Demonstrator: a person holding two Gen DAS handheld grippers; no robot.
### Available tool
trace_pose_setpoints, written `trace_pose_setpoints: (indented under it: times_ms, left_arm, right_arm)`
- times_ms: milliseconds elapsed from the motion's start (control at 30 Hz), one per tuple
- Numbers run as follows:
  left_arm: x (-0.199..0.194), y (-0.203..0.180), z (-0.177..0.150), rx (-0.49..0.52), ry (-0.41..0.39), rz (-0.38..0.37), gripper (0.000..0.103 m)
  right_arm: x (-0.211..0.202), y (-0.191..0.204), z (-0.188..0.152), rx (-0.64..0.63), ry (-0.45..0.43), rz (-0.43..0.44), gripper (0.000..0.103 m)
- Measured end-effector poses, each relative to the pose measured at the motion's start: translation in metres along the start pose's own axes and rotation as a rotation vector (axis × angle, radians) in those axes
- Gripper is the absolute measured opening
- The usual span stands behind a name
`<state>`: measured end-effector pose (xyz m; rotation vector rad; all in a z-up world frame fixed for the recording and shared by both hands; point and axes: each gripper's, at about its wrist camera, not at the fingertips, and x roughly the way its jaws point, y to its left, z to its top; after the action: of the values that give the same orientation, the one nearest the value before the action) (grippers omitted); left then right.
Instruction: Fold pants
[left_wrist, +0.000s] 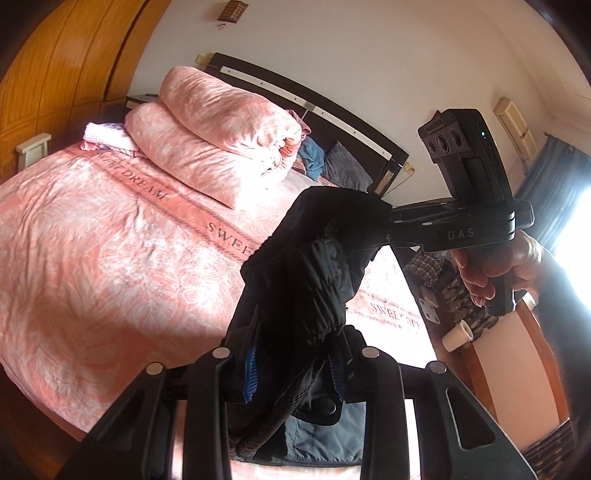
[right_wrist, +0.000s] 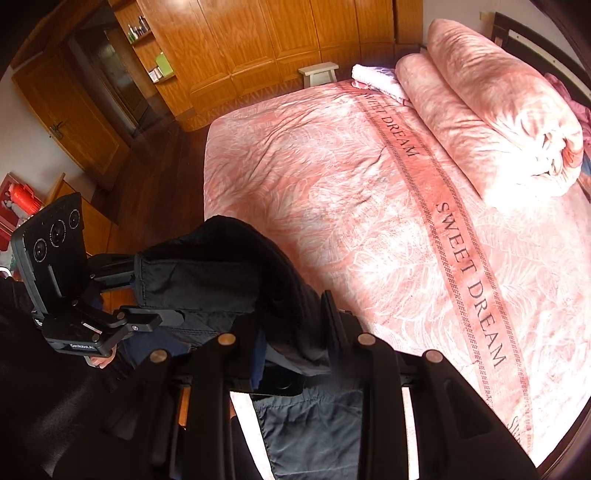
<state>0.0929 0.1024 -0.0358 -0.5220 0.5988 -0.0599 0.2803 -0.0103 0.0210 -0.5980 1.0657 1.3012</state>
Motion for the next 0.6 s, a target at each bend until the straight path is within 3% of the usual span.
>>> trace_pose_setpoints:
  times_ms: [600]
  left_arm:
    - [0.009, -0.086, -0.023, 0.214, 0.056, -0.008, 0.030]
  right_arm:
    - [-0.053, -0.003, -0.084, 0.053, -0.114, -0.097, 0.026]
